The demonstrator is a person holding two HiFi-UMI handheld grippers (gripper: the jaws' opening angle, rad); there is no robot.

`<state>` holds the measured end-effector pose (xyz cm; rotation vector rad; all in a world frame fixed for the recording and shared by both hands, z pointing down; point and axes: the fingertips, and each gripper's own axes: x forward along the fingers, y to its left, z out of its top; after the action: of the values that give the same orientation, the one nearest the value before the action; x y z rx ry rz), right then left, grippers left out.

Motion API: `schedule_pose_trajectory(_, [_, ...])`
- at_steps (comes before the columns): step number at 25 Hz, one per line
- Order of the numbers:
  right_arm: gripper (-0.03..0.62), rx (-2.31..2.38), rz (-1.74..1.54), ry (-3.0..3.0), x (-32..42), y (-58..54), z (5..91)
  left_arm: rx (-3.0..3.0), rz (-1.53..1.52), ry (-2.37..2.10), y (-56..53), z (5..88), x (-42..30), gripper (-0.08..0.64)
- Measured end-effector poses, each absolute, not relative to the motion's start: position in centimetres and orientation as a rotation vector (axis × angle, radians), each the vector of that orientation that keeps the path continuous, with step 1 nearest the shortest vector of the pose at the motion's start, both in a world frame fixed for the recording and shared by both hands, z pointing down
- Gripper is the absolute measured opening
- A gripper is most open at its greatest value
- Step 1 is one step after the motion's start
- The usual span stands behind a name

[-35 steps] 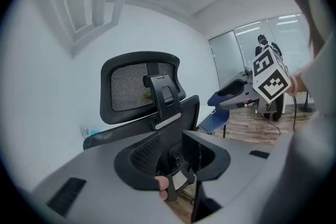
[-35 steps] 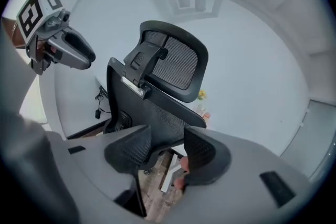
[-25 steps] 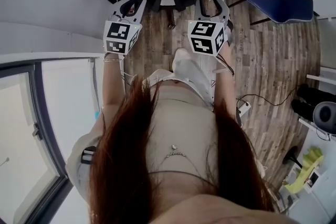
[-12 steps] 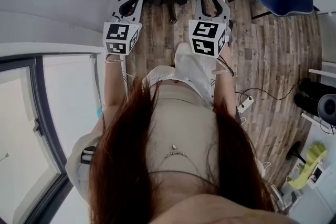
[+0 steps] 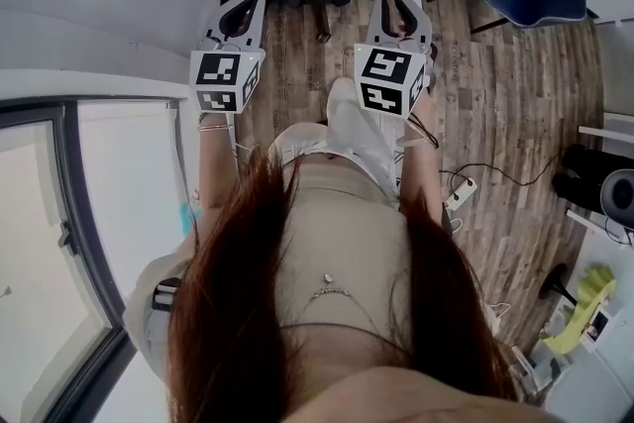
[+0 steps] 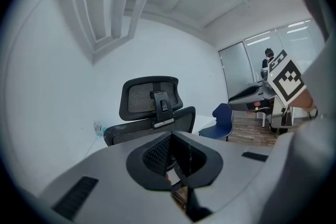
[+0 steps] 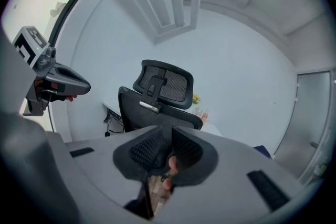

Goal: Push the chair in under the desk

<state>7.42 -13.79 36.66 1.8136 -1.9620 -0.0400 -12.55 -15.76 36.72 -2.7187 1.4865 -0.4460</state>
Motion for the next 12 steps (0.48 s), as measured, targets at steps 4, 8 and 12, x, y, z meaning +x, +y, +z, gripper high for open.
schedule_pose_trajectory(4, [0.061, 1.818, -0.039, -1.961, 7.3, -12.8, 36.8, -2.699, -0.426, 1.488, -14.5, 35.4, -12.4, 0.004])
schedule_pose_trajectory(8, [0.055, 1.831, -0.027, -1.975, 7.1, -11.9, 36.7, -2.691, -0.408, 1.475, -13.2, 34.6, -12.4, 0.005])
schedule_pose_trajectory(12, [0.046, 1.832, -0.049, -1.97, 6.8, -11.2, 36.7, -2.697, -0.427, 1.447, -12.1, 34.7, -12.2, 0.005])
